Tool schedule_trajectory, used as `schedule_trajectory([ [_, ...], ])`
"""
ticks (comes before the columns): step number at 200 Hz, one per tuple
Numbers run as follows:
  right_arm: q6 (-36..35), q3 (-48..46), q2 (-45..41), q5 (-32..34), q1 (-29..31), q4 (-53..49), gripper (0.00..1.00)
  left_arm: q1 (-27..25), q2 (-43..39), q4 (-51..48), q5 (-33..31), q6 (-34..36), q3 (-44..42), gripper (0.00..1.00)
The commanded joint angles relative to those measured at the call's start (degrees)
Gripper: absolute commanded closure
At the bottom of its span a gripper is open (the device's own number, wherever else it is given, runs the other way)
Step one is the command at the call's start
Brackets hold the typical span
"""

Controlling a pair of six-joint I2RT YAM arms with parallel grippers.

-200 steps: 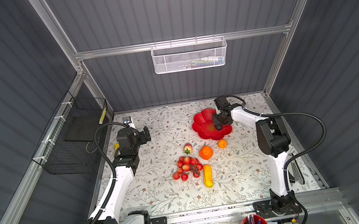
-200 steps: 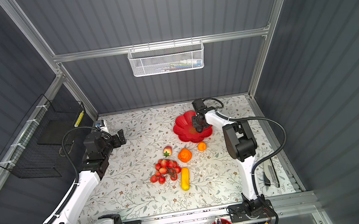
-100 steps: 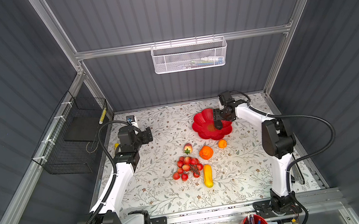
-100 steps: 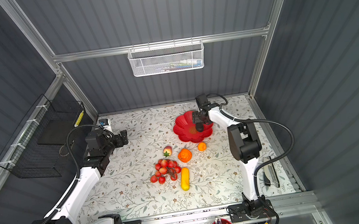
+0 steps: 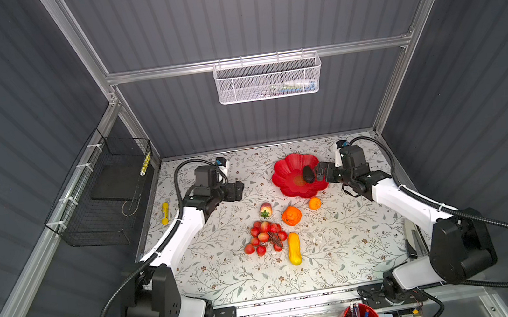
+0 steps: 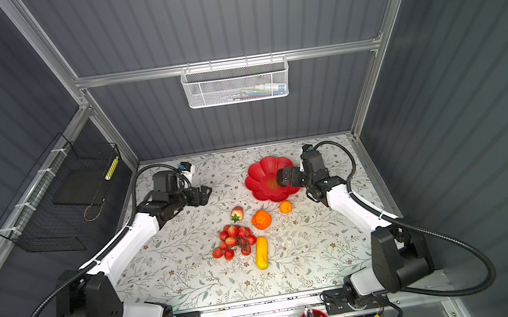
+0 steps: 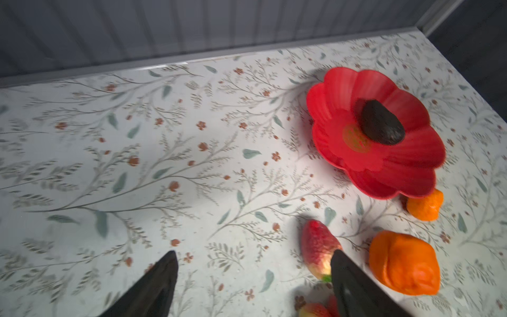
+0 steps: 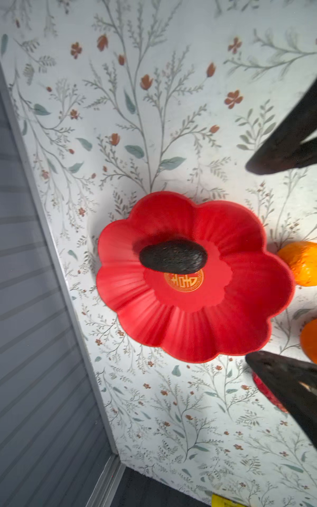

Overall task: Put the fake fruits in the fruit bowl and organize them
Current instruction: 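Reach the left gripper to the single strawberry while the right gripper withdraws, then grasp the single strawberry with the left gripper and lift it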

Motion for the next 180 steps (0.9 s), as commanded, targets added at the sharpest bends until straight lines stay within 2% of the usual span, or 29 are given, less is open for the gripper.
schedule_trajectory([
  [1, 0.6, -1.5, -3.1, 0.5, -0.1, 3.2, 0.01, -3.3, 3.0, -2.2, -0.3, -2.8, 0.5, 0.13],
  [58, 0.2, -1.9, -2.0, -0.1, -0.4, 2.5, 0.01, -11.7, 11.0, 0.8, -4.6, -8.4, -0.4, 0.15],
  [109, 0.4, -2.1, -1.8, -0.5, -0.7, 2.4, 0.01, -12.4, 19.2, 1.8, -5.3, -10.5, 3.2, 0.16],
  [148, 0.0, -2.9, -2.6, 0.0, -1.0, 2.1, 0.01, -12.4, 24.0, 0.6, -6.1, -10.4, 6.6, 0.24],
  [180, 0.2, -3.1, -2.2, -0.2, -1.2, 2.3, 0.01, -12.4, 25.7, 0.3, -5.9, -10.2, 7.8, 0.38],
])
